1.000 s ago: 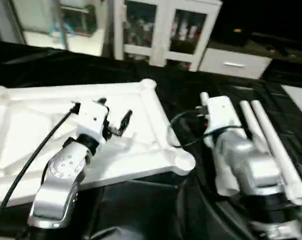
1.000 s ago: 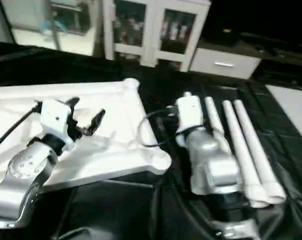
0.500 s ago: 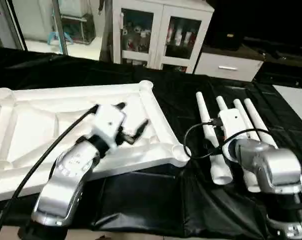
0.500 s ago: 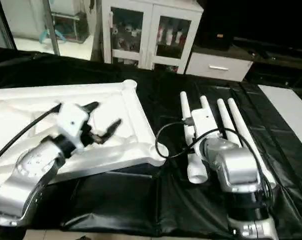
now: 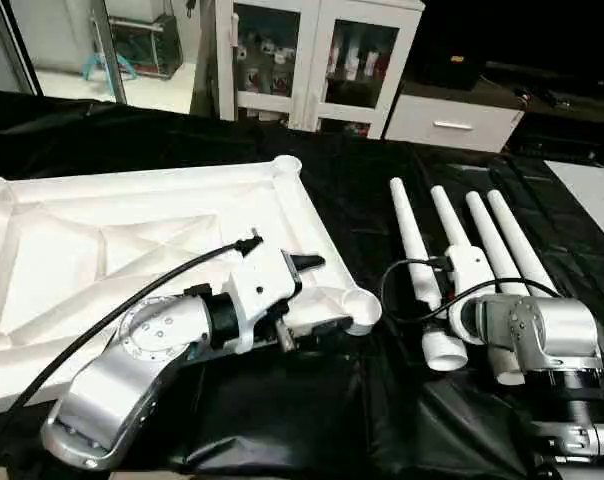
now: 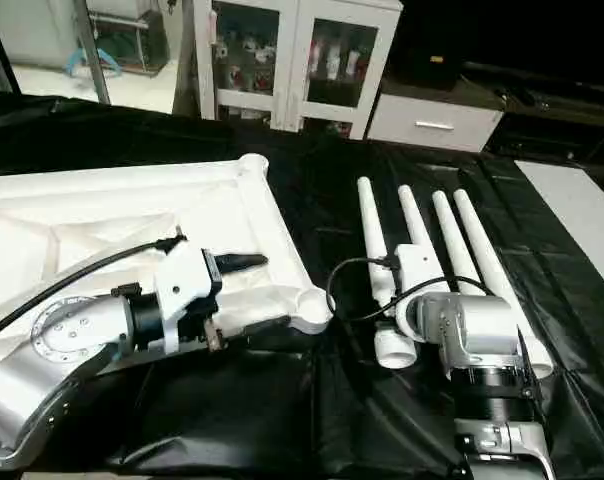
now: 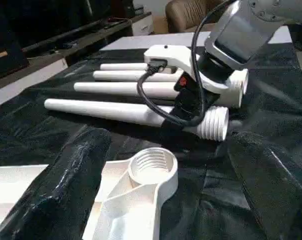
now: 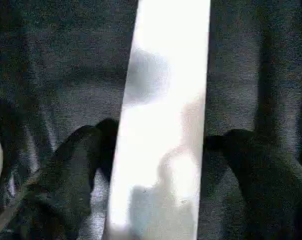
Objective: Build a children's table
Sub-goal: Pick table leg
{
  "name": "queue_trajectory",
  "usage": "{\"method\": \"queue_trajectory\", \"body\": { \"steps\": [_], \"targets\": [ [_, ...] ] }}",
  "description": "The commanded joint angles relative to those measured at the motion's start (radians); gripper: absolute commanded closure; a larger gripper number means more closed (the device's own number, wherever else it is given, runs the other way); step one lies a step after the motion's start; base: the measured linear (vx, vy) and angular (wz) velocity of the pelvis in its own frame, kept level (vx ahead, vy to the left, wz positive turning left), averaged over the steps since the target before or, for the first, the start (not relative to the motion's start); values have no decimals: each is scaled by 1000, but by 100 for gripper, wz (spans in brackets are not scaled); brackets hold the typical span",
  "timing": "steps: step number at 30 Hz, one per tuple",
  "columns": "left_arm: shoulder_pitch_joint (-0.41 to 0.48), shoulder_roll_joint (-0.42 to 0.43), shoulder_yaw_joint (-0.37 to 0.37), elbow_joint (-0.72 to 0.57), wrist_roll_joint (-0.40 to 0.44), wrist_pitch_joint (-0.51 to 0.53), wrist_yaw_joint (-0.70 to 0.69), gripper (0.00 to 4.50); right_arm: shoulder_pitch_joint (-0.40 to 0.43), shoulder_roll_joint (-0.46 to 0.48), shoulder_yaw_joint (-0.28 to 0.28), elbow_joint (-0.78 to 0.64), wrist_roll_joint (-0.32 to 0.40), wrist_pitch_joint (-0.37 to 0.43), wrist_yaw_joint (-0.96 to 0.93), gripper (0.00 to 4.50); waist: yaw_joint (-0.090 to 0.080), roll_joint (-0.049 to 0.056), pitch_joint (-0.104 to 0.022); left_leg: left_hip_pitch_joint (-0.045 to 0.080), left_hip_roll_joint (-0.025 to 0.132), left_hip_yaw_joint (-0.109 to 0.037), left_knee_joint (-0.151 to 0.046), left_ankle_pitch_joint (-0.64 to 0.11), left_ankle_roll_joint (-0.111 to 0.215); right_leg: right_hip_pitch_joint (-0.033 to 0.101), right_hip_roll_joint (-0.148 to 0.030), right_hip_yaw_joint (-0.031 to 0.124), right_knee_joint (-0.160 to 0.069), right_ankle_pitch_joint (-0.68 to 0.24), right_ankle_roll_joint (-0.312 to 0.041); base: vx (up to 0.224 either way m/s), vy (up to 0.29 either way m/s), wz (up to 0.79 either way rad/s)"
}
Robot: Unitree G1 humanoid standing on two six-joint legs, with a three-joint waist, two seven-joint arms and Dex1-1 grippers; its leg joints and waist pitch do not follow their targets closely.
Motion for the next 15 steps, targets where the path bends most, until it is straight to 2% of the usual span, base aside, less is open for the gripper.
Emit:
{"method": "queue_trajectory", "body": {
  "steps": [1, 2, 3, 4, 10, 15],
  "targets": [
    [0, 1, 0, -27, -8, 12, -8, 18, -2, -3, -13, 26, 4, 1, 5, 75, -1, 15, -54, 32, 45, -4, -72, -170, -85, 23, -69, 39, -74, -27, -132, 0, 0, 0],
    [-1, 4, 1, -30, -9, 17, -9, 18, -5, -4, -12, 30, 4, -1, 6, 88, 1, 13, -52, 34, 47, -3, -73, -203, -91, 19, -73, 41, -80, -93, -124, 0, 0, 0],
    [-2, 5, 2, -31, -9, 19, -8, 18, -7, -4, -14, 32, 5, -2, 6, 95, 1, 13, -52, 34, 47, -3, -73, -203, -91, 19, -73, 41, -80, -93, -124, 0, 0, 0],
    [-2, 7, 3, -33, -8, 20, -7, 18, -10, -5, -14, 30, 6, -1, 9, 109, 1, 12, -50, 35, 49, -2, -75, -229, -98, 16, -74, 41, -84, -148, -113, 0, 0, 0],
    [-10, 14, 9, -42, -12, 36, 3, 18, -23, 0, -39, 40, 23, -2, 13, 163, 0, 11, -49, 33, 49, -3, -77, -245, -106, 11, -75, 41, -88, -198, -92, 0, 0, 0],
    [-20, 14, 16, -38, -7, 38, 15, 18, -25, 12, -93, 80, 49, -8, 14, 198, -1, 13, -50, 33, 49, -2, -76, -257, -111, 7, -75, 41, -90, -212, -91, 0, 0, 0]
  ]
}}
